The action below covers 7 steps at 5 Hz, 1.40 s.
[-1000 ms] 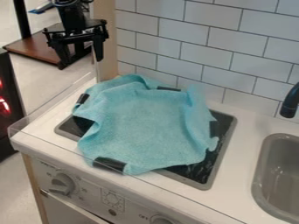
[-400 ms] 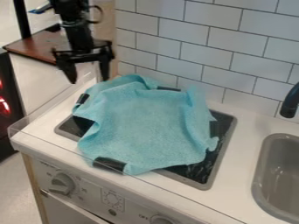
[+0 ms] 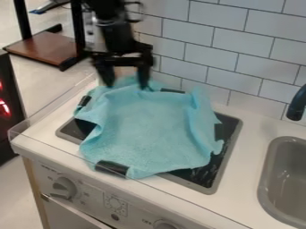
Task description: Fold the cloth from bottom right to top left
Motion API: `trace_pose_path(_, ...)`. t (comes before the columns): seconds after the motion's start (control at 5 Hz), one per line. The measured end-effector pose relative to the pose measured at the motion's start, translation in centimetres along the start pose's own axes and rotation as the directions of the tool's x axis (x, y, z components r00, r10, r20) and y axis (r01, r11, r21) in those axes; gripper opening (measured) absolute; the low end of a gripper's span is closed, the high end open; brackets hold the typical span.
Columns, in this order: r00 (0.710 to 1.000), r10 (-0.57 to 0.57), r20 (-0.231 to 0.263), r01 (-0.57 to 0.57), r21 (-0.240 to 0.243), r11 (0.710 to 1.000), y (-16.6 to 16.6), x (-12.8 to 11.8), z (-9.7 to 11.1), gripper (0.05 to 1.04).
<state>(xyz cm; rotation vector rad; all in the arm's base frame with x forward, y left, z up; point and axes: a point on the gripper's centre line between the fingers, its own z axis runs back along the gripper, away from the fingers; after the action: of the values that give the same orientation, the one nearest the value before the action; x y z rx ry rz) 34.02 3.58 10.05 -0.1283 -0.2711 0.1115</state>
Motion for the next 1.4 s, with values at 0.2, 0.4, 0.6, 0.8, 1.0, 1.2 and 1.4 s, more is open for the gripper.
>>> trace_pose_path(0.2, 0.995, -0.101, -0.009, 0.101, -0.001, 0.995, -1.8, -1.7, 0.2, 0.998)
trace_pose_path(0.4, 0.978, -0.205, -0.046, 0.206, 0.0, 0.979, -3.2, -4.1, -0.4, 0.998)
trace_pose_path(0.6, 0.953, -0.292, -0.083, 0.294, 0.012, 0.956, -3.6, -6.1, -1.7, 0.998)
trace_pose_path(0.8, 0.91, -0.405, -0.086, 0.409, 0.035, 0.912, -4.3, -6.8, -2.6, 0.998)
trace_pose_path(1.0, 0.883, -0.458, -0.108, 0.463, 0.026, 0.886, -4.9, -7.4, -3.7, 0.998)
trace_pose_path(1.2, 0.853, -0.505, -0.129, 0.51, 0.009, 0.86, -5.7, -7.9, -4.5, 0.998)
trace_pose_path(1.4, 0.833, -0.521, -0.188, 0.528, -0.015, 0.849, -5.5, -8.8, -6.1, 0.998)
